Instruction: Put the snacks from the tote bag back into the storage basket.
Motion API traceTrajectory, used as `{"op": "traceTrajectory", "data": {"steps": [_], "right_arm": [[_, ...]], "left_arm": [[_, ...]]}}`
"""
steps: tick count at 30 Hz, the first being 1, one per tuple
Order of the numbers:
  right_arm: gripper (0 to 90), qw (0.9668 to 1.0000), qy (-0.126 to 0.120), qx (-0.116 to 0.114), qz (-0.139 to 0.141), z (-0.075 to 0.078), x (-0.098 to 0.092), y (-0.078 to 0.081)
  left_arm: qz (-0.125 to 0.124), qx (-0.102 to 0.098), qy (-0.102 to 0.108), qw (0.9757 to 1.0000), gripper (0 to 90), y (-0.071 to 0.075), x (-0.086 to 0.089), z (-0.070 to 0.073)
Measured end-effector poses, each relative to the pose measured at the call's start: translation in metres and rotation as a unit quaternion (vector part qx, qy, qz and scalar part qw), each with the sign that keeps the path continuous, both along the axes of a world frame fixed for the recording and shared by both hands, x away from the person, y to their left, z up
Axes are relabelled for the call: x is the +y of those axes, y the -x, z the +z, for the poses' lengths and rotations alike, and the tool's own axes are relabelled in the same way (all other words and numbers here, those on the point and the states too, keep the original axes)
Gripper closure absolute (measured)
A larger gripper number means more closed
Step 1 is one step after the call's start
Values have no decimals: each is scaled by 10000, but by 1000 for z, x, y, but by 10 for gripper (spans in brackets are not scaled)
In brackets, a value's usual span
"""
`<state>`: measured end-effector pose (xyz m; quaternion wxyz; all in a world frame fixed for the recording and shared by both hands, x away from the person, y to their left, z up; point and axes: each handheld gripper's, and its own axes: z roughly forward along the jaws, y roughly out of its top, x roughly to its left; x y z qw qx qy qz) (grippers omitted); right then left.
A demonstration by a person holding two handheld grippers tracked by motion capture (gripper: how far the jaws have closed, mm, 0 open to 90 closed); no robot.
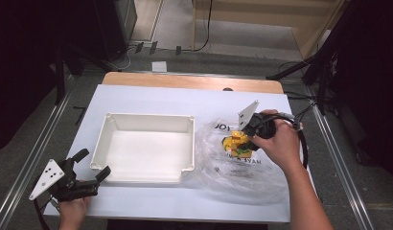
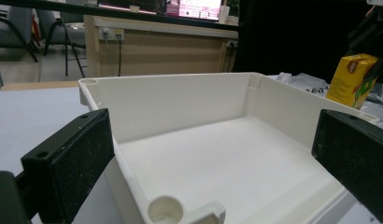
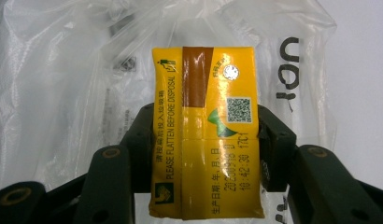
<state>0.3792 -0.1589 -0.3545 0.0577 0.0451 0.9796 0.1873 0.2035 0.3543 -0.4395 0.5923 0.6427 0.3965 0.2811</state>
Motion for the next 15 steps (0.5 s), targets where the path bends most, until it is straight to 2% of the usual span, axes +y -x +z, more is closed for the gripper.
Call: {"op": "traceTrajectory", "data": {"steps": [5,15], "right_arm": [[516,9999,-93,62,-76,8,5,-1],[515,9998,-212,9,-60,20,13,-3]], "left_arm": [[8,-7,-40,10000,0,0,-1,0],[22,-15,-33,10000,0,0,-1,0]]}}
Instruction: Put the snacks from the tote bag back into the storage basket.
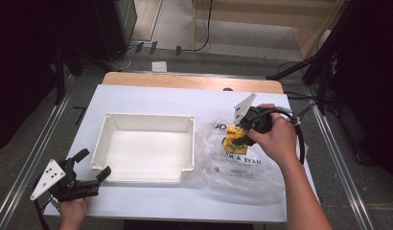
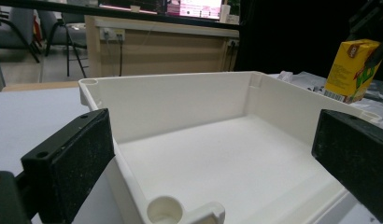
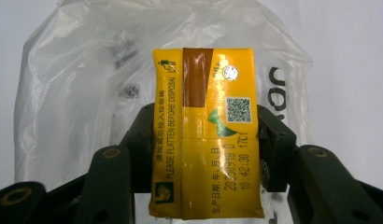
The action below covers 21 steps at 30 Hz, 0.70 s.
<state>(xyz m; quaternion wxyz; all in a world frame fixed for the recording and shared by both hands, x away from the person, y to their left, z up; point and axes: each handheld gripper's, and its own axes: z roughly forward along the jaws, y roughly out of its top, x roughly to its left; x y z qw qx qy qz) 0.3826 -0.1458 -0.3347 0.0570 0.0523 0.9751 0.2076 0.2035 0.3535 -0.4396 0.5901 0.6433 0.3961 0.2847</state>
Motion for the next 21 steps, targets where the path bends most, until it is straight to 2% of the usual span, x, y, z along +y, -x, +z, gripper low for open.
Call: {"op": "traceTrajectory", "data": {"steps": [9,21], "right_arm": [[515,10000,-54,13,-14,4,4,1],[516,9996,-255,55,-69,9,10,2]], "left_arm": [[-3,9,6,10000,0,-1,1,0],[14,-2,1,10000,0,0,0,0]]}}
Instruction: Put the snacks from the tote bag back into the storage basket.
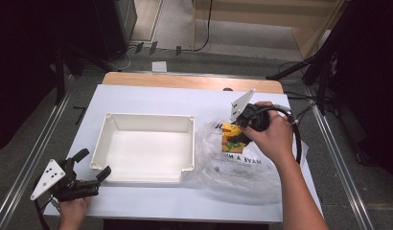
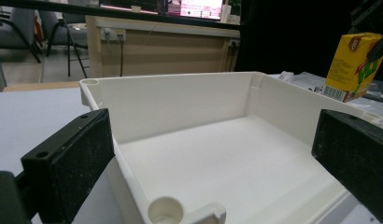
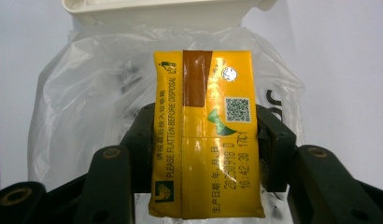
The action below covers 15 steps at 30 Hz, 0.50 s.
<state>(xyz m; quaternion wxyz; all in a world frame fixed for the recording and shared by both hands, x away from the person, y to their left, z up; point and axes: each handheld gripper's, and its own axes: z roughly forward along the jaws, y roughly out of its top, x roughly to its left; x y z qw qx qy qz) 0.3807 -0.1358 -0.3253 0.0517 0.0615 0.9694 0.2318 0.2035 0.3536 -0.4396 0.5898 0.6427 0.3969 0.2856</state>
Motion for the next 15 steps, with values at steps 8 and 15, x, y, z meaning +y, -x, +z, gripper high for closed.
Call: {"op": "traceTrajectory", "data": {"steps": [8,15], "right_arm": [[516,10000,-76,25,-5,2,7,0],[516,9999,-118,-54,41,5,14,0]], "left_arm": [[-3,-1,-7,10000,0,0,0,0],[-4,-2,-26,10000,0,0,0,0]]}}
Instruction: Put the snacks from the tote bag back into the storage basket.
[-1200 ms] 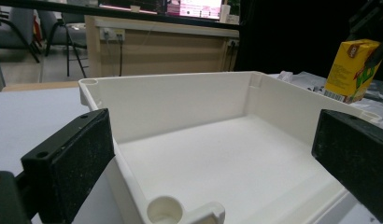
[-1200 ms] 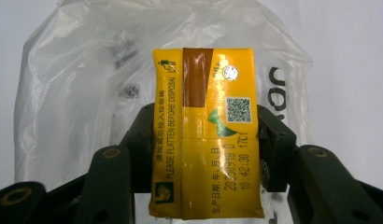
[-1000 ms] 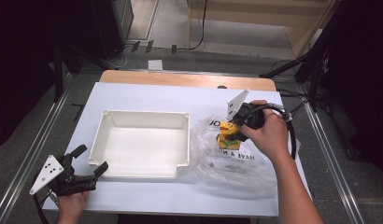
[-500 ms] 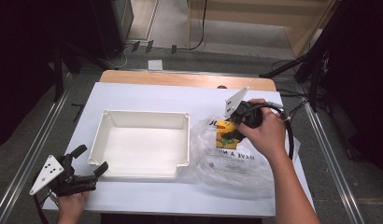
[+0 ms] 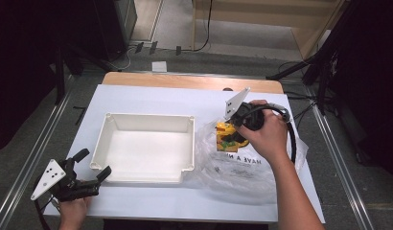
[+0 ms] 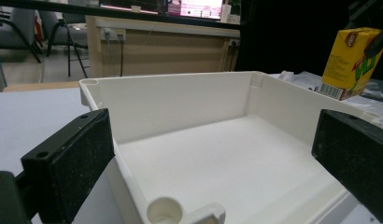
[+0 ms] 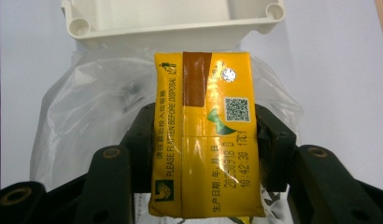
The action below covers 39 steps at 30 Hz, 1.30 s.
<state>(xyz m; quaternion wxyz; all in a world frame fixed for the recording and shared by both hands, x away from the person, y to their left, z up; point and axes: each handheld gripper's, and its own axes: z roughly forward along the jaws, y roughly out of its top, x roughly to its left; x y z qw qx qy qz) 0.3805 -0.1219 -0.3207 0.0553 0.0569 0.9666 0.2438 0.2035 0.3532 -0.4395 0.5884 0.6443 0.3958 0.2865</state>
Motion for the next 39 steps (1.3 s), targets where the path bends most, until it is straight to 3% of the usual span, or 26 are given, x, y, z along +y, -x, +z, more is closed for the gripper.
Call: {"op": "traceTrajectory", "data": {"steps": [20,39], "right_arm": [[517,9999,-91,-16,147,13,19,-1],[517,9995,-211,24,236,15,37,-6]], "left_arm": [[-8,-9,25,10000,0,0,0,0],[-13,-6,23,10000,0,0,0,0]]}}
